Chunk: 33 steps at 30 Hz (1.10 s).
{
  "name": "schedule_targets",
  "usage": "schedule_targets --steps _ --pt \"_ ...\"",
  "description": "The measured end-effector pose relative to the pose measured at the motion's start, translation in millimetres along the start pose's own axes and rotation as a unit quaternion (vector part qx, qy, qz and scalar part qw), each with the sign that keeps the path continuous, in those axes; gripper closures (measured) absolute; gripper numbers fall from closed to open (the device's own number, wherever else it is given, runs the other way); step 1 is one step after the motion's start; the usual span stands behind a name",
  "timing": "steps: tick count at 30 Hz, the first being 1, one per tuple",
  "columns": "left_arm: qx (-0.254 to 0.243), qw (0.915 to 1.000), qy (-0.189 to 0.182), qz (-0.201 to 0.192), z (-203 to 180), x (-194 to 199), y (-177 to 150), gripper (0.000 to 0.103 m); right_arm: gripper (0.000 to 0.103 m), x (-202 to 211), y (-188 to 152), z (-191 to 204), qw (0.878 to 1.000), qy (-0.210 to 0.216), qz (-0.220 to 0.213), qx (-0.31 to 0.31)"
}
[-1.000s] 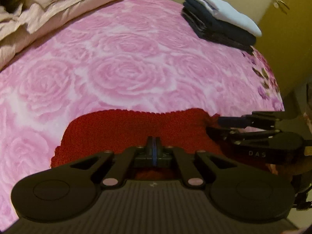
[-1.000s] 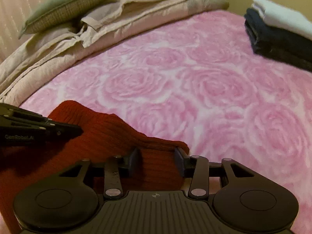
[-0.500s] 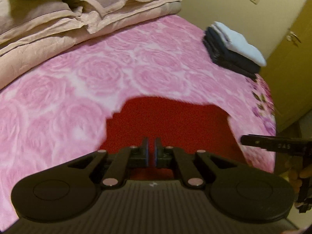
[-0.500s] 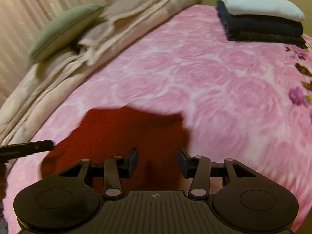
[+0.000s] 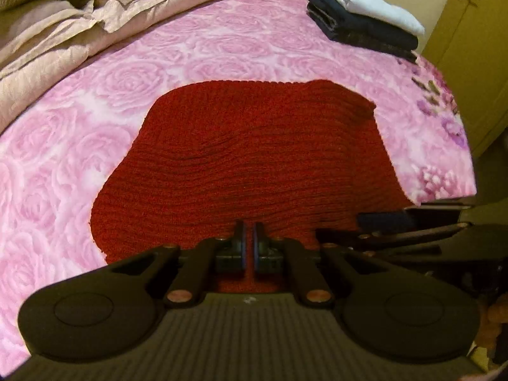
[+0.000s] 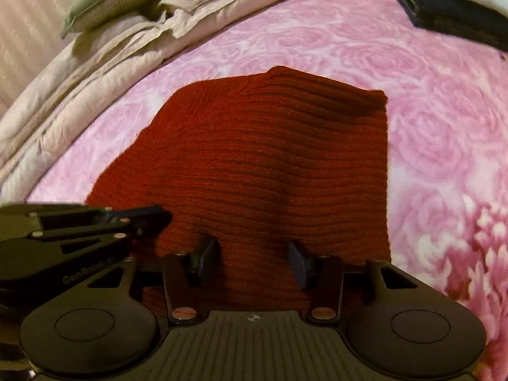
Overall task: Fold clothes
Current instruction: 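Lay the fold flat and open both grippers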
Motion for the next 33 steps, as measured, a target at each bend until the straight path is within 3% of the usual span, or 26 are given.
schedule_targets --steps 6,8,13,18,20,21,23,27,29,33 --pt "0.016 0.9991 -0.039 -0.011 5 32 -6 0.101 0.055 58 -16 9 0.998 0.029 -0.058 -0.024" --pt "0.010 0.9988 -0.048 -0.006 2 34 -15 0.101 0.055 61 -22 19 0.998 0.030 -0.054 -0.011" --pt "0.003 0.9990 -0.036 0.027 3 -5 -21 0.100 0.055 4 -29 23 0.999 -0.039 -0.014 0.019" --pt "0.027 0.9983 -0.025 0.046 2 -6 -9 0.100 0.052 6 -18 16 1.000 -0.025 -0.005 -0.010" --pt "0.037 0.9981 -0.014 0.048 1 7 -9 0.100 0.051 20 -20 14 1.000 -0.014 -0.008 -0.027" --pt "0.042 0.9979 -0.005 0.049 1 15 -10 0.100 0.046 30 -23 14 0.999 -0.008 -0.011 -0.039" --pt "0.056 0.9961 0.027 0.062 3 28 -15 0.099 0.026 46 -28 13 0.998 -0.011 -0.017 -0.064" --pt "0.078 0.9873 0.083 0.110 4 40 -32 0.094 0.025 60 -47 17 0.996 -0.029 0.010 -0.081" --pt "0.082 0.9830 0.101 0.130 3 42 -40 0.086 0.025 57 -56 18 0.995 -0.040 0.031 -0.088" --pt "0.075 0.9787 0.122 0.147 2 45 -53 0.081 0.025 54 -69 19 0.993 -0.052 0.048 -0.095"
Point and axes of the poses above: each gripper's, at about its wrist camera, not at the fingertips, and x roughly against the way its jaws point, z to its left, y to its top, the point moved 3 cm from there along -x, roughly the way its jaws point, and after that the axes turned 11 degrees about z, right-handed, at the moved point
